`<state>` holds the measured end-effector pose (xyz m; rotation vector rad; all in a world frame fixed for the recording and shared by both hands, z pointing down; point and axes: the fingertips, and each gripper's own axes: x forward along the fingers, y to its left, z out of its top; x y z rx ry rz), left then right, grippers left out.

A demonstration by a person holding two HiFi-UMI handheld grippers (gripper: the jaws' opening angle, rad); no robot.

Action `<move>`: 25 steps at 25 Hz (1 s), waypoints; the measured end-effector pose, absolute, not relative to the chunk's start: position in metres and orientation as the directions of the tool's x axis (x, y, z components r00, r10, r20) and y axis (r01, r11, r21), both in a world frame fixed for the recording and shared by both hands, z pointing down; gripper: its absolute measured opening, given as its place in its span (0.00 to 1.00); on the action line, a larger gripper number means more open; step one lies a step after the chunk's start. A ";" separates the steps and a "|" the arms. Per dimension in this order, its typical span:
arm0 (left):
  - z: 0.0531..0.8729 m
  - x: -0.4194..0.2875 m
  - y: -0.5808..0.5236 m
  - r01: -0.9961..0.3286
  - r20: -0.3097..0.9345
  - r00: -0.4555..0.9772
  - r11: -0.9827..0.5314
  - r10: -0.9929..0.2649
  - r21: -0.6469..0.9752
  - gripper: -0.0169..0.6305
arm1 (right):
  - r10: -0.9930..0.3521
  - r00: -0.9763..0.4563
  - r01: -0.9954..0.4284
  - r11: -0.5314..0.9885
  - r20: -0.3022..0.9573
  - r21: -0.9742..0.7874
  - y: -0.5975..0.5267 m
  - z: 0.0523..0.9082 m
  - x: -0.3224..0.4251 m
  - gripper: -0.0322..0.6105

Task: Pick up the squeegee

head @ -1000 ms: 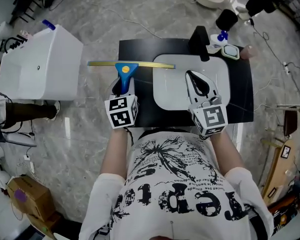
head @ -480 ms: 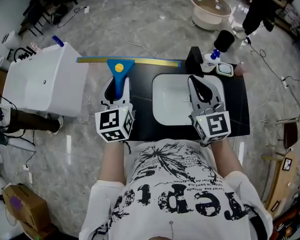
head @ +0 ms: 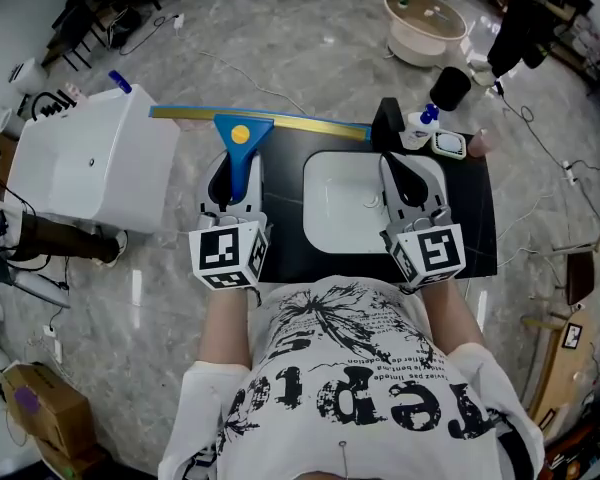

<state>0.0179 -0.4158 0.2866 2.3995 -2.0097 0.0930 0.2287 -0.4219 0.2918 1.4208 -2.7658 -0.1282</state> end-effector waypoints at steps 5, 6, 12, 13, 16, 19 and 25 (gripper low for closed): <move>0.293 0.020 -0.417 -0.985 0.071 0.171 -0.172 -0.983 -0.022 0.24 | -0.802 -0.597 -0.800 0.595 -0.013 0.080 -0.420 0.291 0.230 0.07; 0.294 0.021 -0.417 -0.985 0.074 0.171 -0.173 -0.983 -0.020 0.24 | -0.797 -0.604 -0.795 0.601 -0.012 0.082 -0.419 0.292 0.230 0.07; 0.297 0.022 -0.422 -0.985 0.078 0.168 -0.170 -0.983 -0.018 0.24 | -0.781 -0.625 -0.778 0.621 -0.005 0.094 -0.420 0.296 0.227 0.07; 0.297 0.023 -0.423 -0.985 0.078 0.169 -0.171 -0.982 -0.019 0.24 | -0.783 -0.622 -0.780 0.619 -0.003 0.094 -0.421 0.296 0.227 0.07; 0.298 0.022 -0.424 -0.984 0.081 0.174 -0.176 -0.982 -0.022 0.24 | -0.787 -0.617 -0.784 0.613 -0.003 0.098 -0.423 0.297 0.225 0.07; 0.301 0.021 -0.424 -0.984 0.086 0.178 -0.180 -0.980 -0.017 0.24 | -0.798 -0.603 -0.795 0.601 -0.001 0.087 -0.424 0.299 0.225 0.07; 0.304 0.013 -0.422 -0.984 0.090 0.176 -0.178 -0.980 -0.010 0.24 | -0.795 -0.607 -0.791 0.603 -0.008 0.106 -0.422 0.298 0.216 0.07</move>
